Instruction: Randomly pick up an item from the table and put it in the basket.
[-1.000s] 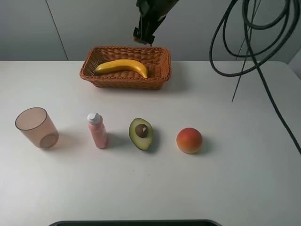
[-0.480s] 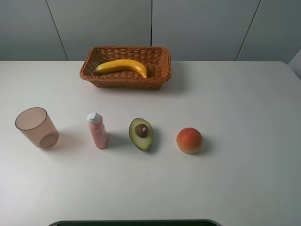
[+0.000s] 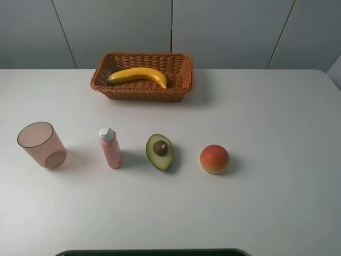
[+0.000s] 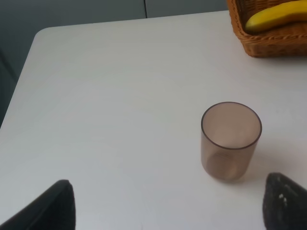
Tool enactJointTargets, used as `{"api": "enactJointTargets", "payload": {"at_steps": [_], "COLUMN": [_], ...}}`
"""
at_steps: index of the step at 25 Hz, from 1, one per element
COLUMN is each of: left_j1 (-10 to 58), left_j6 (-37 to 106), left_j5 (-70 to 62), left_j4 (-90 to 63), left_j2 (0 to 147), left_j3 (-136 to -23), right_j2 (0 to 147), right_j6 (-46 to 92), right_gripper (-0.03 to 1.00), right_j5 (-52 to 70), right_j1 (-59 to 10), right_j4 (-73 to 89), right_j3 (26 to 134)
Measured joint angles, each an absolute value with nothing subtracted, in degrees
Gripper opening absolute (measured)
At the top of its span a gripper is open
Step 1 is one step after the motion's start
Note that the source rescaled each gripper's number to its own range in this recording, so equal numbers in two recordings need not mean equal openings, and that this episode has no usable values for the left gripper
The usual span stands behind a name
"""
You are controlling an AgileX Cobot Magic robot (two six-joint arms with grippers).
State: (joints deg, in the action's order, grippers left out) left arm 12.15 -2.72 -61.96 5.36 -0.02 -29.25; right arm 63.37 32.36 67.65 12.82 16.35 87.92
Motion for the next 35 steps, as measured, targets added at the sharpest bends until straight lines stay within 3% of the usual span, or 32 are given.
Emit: {"api": "enactJointTargets", "payload": {"at_steps": [7, 21, 29, 35], "left_j1": [12.2, 12.2, 12.2, 12.2], "left_j6": [-2.7, -2.7, -2.7, -2.7], "left_j5": [-62.0, -62.0, -62.0, -62.0], "left_j4": [5.4, 5.4, 5.4, 5.5], "left_j2": [0.0, 0.0, 0.0, 0.0], "left_j3": [-29.2, -29.2, -29.2, -29.2], "right_j2": [45.8, 17.1, 1.4, 0.2], "right_j6": [32.0, 15.7, 10.8, 10.4], "right_gripper": [1.0, 1.0, 1.0, 1.0], "right_j5": [64.2, 66.6, 65.0, 63.5], "right_j1": [6.1, 5.8, 5.8, 4.3], "right_j4": [18.5, 11.0, 6.8, 6.7], "right_j3": [71.6, 43.4, 32.7, 29.5]}}
